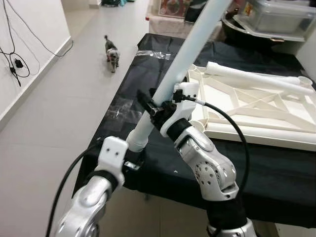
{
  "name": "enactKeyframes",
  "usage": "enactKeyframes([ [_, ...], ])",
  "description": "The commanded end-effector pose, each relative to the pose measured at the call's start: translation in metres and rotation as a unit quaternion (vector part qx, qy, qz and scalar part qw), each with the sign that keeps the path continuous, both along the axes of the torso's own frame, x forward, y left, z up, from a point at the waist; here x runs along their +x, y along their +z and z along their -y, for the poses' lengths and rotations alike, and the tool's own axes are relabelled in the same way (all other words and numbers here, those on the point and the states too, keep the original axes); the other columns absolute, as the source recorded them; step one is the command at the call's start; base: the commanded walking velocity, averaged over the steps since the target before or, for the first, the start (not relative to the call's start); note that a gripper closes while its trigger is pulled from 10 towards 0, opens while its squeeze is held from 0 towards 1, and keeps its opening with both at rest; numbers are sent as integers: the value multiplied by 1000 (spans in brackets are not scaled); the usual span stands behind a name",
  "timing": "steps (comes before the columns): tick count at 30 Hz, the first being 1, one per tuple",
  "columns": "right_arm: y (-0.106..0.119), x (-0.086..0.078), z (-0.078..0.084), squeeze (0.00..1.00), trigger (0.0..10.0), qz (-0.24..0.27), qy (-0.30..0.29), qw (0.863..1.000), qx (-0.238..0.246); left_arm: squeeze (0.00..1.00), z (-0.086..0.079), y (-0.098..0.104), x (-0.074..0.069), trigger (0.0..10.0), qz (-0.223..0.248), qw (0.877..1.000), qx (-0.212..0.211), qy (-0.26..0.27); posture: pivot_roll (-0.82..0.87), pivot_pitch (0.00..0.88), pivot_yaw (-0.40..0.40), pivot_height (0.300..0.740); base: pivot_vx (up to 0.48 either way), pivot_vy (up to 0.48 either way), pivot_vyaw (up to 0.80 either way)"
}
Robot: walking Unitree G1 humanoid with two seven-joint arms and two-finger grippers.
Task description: Building children table
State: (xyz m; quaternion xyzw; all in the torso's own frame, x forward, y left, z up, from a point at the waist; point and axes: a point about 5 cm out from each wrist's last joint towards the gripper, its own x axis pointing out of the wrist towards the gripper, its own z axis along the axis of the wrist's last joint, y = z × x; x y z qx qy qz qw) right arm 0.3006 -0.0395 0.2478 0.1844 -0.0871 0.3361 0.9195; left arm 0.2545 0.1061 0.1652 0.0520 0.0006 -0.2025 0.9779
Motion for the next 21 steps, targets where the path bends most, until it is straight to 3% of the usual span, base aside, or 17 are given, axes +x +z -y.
enactKeyframes([
  [1,2,-5,-1,0,10000,6,16,1000,1,0,4,-7,1,10000,-12,1000,9,-19,85,101,-64,740,0,0,0],
  [6,-2,-11,-3,0,10000,4,35,999,-5,0,15,-10,7,10000,-12,998,25,-58,82,98,-64,740,0,0,0],
  [19,-10,-21,-9,0,10000,-4,67,998,-14,0,17,-15,15,10000,-10,997,33,-68,82,95,-60,740,0,0,0],
  [21,-13,-23,-11,0,10000,-7,75,997,-19,0,20,-16,12,0,-10,996,35,-78,82,99,-61,740,0,0,0],
])
